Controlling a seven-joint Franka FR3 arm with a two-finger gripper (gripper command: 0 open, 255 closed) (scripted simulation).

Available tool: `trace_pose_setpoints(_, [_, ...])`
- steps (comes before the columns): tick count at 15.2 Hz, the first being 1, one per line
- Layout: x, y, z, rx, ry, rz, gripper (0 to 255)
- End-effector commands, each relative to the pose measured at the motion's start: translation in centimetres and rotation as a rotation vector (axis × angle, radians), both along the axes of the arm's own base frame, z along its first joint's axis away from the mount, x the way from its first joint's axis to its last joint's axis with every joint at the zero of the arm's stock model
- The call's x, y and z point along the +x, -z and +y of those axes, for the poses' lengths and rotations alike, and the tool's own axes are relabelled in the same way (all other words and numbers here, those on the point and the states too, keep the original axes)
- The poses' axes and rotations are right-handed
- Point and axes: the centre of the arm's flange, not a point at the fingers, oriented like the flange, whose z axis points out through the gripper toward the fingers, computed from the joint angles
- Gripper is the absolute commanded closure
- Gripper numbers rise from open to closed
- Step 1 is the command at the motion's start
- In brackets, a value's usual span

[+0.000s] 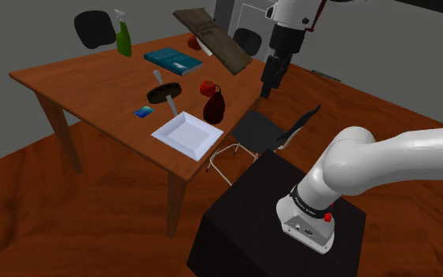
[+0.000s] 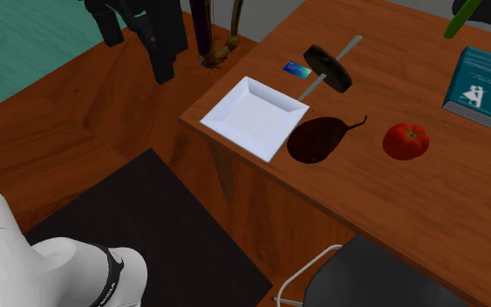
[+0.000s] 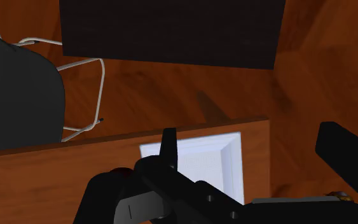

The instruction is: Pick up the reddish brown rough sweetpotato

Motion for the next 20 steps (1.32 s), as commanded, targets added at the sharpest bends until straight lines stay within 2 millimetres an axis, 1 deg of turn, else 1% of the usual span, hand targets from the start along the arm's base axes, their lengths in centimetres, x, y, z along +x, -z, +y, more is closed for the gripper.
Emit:
trace_pose_setpoints(1, [0.0,0.0,0.0,0.000,0.000,0.000,0])
trace_pose_setpoints(11, [9.0,6.4,-5.7,-0.030,0.033,-0.048,0])
trace_pose_setpoints(20, [17.2,11.7,-11.2,-0.058,0.063,-0.091,0])
